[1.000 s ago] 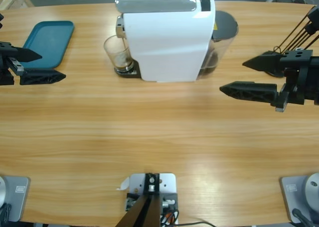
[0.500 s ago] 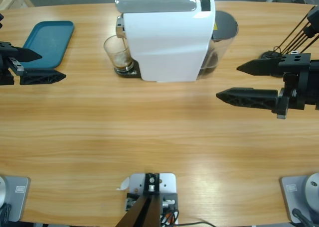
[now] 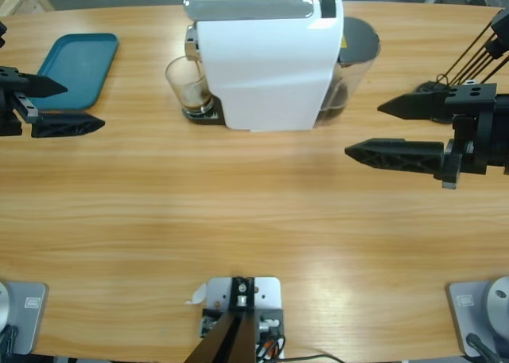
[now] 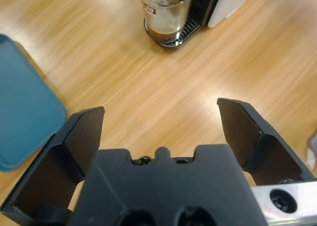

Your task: Pour coffee

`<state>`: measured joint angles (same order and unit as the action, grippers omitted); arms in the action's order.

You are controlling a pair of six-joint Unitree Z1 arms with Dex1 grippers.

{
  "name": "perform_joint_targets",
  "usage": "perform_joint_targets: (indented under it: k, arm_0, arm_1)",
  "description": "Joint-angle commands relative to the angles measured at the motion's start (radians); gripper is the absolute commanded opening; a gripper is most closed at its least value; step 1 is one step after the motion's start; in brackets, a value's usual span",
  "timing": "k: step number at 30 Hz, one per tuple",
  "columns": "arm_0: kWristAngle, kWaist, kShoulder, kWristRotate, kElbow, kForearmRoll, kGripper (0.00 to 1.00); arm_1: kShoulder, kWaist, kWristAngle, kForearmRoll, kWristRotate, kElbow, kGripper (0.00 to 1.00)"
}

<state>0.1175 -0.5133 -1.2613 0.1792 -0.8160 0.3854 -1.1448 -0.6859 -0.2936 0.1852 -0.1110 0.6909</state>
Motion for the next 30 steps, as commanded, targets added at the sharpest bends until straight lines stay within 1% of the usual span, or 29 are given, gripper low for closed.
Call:
perform_joint_targets:
  k: [1,7,9,10,20,24,27,30]
  arm_0:
    - [-0.008,-0.005,-0.023,0.043,0.04,-0.006,1.0]
    - [0.001,-0.005,-0.032,0.043,0.041,-0.035,1.0]
    - [0.051,-0.005,-0.037,0.036,0.037,-0.03,1.0]
    - [0.05,-0.005,-0.034,0.032,0.036,-0.03,1.0]
    - [0.051,-0.006,-0.025,0.178,0.04,-0.054,1.0]
    - [0.057,-0.002,-0.037,0.178,0.044,-0.053,1.0]
    - [0.106,-0.002,-0.039,0.172,0.043,-0.053,1.0]
    - [0.099,-0.002,-0.044,0.175,0.044,-0.053,1.0]
  arm_1:
    - [-0.001,-0.012,-0.009,0.0,-0.001,0.002,0.964]
    - [-0.003,-0.012,-0.009,0.002,-0.001,0.001,0.964]
    - [-0.003,-0.012,-0.009,0.007,-0.001,0.001,0.965]
    - [-0.003,-0.012,-0.011,0.008,-0.001,0.0,0.965]
    - [-0.001,-0.012,-0.016,0.008,-0.001,-0.001,0.966]
    - [0.0,-0.012,-0.015,0.008,-0.001,-0.002,0.967]
    - [-0.004,-0.012,-0.015,0.008,-0.001,-0.002,0.968]
    - [-0.003,-0.012,-0.015,0.008,-0.001,-0.003,0.965]
